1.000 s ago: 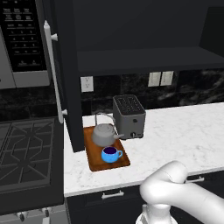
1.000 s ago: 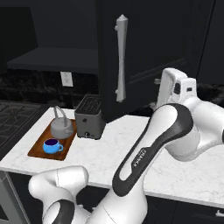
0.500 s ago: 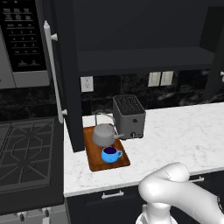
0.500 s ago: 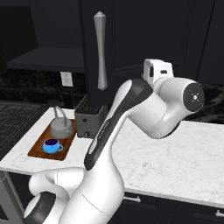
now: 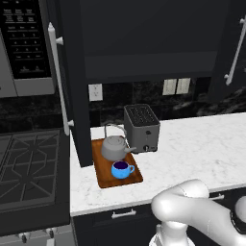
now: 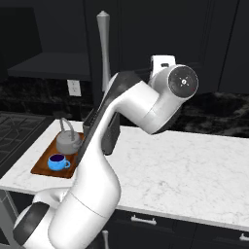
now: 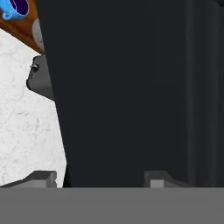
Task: Pick the kettle from the counter and place it on the tray. Then pick the mug from the cabinet and place it on the tray. Then close the cabinet doors.
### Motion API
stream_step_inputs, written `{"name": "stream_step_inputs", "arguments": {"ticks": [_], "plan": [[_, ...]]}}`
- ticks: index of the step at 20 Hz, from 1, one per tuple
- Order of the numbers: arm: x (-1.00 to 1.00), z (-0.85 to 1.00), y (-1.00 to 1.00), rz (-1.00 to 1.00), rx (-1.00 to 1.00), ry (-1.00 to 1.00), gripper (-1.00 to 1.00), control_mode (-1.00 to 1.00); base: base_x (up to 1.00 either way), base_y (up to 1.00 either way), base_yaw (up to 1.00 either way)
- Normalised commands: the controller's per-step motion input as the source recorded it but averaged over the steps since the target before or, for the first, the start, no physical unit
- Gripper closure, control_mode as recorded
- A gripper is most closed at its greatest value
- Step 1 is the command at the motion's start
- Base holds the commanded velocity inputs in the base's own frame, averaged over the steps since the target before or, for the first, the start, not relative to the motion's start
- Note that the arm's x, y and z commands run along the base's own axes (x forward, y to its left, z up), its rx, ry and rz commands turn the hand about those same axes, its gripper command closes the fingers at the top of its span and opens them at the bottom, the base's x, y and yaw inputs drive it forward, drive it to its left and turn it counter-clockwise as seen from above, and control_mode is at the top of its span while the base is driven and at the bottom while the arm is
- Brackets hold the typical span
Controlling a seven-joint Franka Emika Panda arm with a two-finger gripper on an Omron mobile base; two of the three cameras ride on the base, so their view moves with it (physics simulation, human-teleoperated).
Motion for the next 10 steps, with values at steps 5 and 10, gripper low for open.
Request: {"name": "stream_step_inputs", "arguments": {"ticks": [5, 10], "plan": [[0.6, -0.1, 0.47, -0.12, -0.07, 0.0, -1.0, -1.0, 0.0, 0.0, 0.0], [0.63, -0.14, 0.47, -0.12, -0.05, 0.0, -1.0, -1.0, 0.0, 0.0, 0.0]]}}
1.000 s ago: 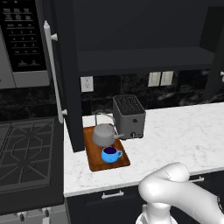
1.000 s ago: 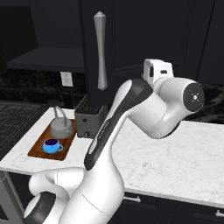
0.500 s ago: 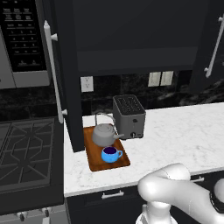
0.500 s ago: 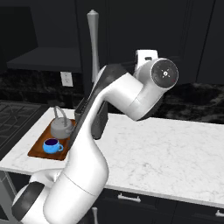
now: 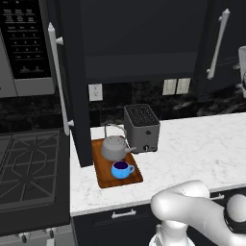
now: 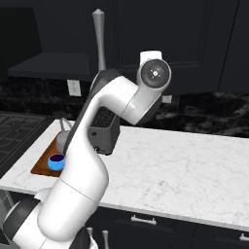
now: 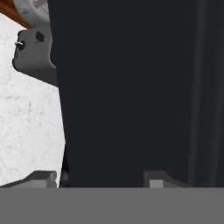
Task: Pick the kettle from the counter and place it on the tray. Then pick the mug from the cabinet and place it on the tray. Then close the cabinet doors.
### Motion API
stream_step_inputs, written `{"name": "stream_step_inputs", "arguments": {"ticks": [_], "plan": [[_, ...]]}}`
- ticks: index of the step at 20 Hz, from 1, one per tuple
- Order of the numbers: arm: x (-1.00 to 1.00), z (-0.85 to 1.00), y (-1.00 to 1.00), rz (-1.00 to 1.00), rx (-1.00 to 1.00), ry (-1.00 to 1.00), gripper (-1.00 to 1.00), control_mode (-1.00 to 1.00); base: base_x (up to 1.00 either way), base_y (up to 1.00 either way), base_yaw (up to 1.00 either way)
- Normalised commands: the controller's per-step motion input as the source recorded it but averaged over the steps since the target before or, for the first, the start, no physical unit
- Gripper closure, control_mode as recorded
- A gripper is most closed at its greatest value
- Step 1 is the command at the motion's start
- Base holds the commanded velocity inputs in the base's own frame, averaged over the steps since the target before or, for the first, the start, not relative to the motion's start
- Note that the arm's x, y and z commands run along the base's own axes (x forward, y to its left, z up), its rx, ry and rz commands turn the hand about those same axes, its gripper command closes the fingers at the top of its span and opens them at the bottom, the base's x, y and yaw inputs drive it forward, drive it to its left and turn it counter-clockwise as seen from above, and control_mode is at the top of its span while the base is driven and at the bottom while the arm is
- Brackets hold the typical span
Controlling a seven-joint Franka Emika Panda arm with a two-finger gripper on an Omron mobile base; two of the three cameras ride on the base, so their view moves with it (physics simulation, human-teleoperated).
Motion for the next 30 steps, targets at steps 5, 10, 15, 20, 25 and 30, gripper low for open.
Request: {"name": "stream_step_inputs", "arguments": {"ticks": [5, 10, 15, 20, 25, 30], "plan": [[0.68, -0.12, 0.45, -0.11, -0.05, 0.0, -1.0, -1.0, 0.0, 0.0, 0.0], [0.68, -0.11, 0.36, -0.09, -0.04, 0.0, -1.0, -1.0, 0.0, 0.0, 0.0], [0.6, -0.14, 0.29, -0.06, -0.04, 0.0, -1.0, -1.0, 0.0, 0.0, 0.0], [0.54, -0.27, 0.2, -0.03, -0.04, 0.0, -1.0, -1.0, 0.0, 0.0, 0.0], [0.33, -0.59, 0.14, 0.0, -0.03, -0.04, -1.0, -1.0, 0.0, 0.0, 0.0], [0.35, -0.72, 0.2, 0.0, -0.04, -0.05, -1.0, -1.0, 0.0, 0.0, 0.0]]}}
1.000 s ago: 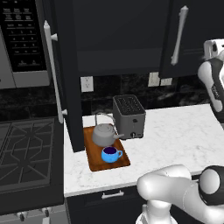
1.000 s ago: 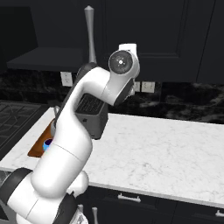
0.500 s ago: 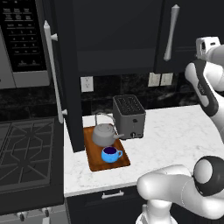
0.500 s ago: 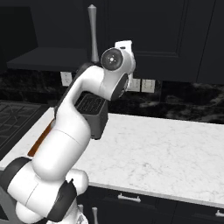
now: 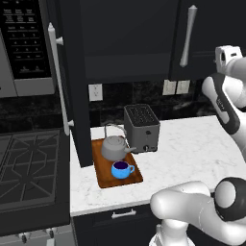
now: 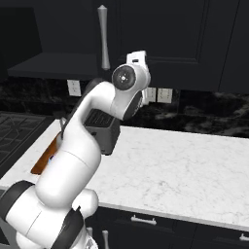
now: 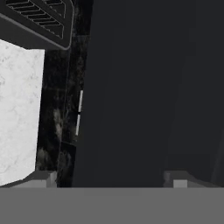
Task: Pick the kettle from the counter and place it on the tray. Then pick the mug from the cabinet and place it on the tray. Then close the cabinet doors.
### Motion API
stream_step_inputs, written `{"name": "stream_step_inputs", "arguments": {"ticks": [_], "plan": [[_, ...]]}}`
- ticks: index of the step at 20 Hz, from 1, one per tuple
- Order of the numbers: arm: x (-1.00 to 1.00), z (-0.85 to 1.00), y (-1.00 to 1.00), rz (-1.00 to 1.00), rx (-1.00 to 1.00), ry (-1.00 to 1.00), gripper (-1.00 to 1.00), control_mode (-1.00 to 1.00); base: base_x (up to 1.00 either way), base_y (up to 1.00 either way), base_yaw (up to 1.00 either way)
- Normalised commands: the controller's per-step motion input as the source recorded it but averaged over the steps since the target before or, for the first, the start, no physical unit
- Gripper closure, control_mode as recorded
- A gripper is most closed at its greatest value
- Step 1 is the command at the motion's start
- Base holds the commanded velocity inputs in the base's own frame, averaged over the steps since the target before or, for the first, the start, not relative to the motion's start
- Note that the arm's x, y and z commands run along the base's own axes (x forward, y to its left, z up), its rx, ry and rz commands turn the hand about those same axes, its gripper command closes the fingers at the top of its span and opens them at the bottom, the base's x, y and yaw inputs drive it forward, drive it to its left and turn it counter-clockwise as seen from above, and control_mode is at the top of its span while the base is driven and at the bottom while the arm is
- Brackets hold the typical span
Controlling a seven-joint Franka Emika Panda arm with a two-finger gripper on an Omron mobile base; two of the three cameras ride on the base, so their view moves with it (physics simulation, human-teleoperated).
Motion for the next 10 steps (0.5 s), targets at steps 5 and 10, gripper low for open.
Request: {"name": "stream_step_inputs", "arguments": {"ticks": [5, 10], "plan": [[0.23, -0.72, 0.22, 0.0, -0.07, 0.0, -1.0, -1.0, 0.0, 0.0, 0.0], [-0.12, -0.62, 0.18, 0.0, -0.08, 0.02, -1.0, -1.0, 0.0, 0.0, 0.0]]}}
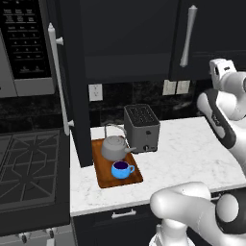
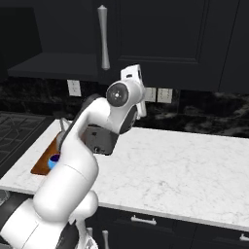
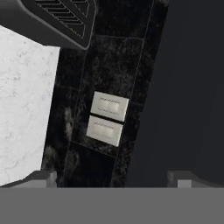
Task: Pick the kettle from the counter and place it on the tray. Then pick the mug from the cabinet and place it on the tray. Then close the cabinet doors.
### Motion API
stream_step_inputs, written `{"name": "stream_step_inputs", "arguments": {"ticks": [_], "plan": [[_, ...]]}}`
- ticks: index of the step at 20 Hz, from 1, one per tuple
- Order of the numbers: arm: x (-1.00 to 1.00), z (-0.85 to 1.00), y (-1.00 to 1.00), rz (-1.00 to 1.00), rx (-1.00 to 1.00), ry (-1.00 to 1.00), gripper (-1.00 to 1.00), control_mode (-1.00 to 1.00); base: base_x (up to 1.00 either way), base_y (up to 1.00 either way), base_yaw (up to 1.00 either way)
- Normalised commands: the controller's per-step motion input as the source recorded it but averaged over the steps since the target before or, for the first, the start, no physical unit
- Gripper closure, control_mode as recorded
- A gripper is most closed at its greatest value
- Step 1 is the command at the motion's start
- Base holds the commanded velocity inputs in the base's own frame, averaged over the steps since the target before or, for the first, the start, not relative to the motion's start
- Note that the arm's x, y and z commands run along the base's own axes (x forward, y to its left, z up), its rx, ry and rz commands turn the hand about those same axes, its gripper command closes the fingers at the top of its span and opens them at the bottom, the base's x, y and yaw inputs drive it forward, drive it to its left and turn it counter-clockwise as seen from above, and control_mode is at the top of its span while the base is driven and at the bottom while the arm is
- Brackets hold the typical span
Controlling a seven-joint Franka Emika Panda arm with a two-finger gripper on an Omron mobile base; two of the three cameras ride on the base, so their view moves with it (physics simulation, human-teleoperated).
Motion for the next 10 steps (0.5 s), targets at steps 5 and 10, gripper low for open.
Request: {"name": "stream_step_inputs", "arguments": {"ticks": [5, 10], "plan": [[-0.56, -0.66, 0.16, 0.0, -0.11, 0.0, -1.0, -1.0, 0.0, 0.0, 0.0], [-0.76, -0.28, 0.09, 0.0, -0.09, -0.01, -1.0, -1.0, 0.0, 0.0, 0.0]]}}
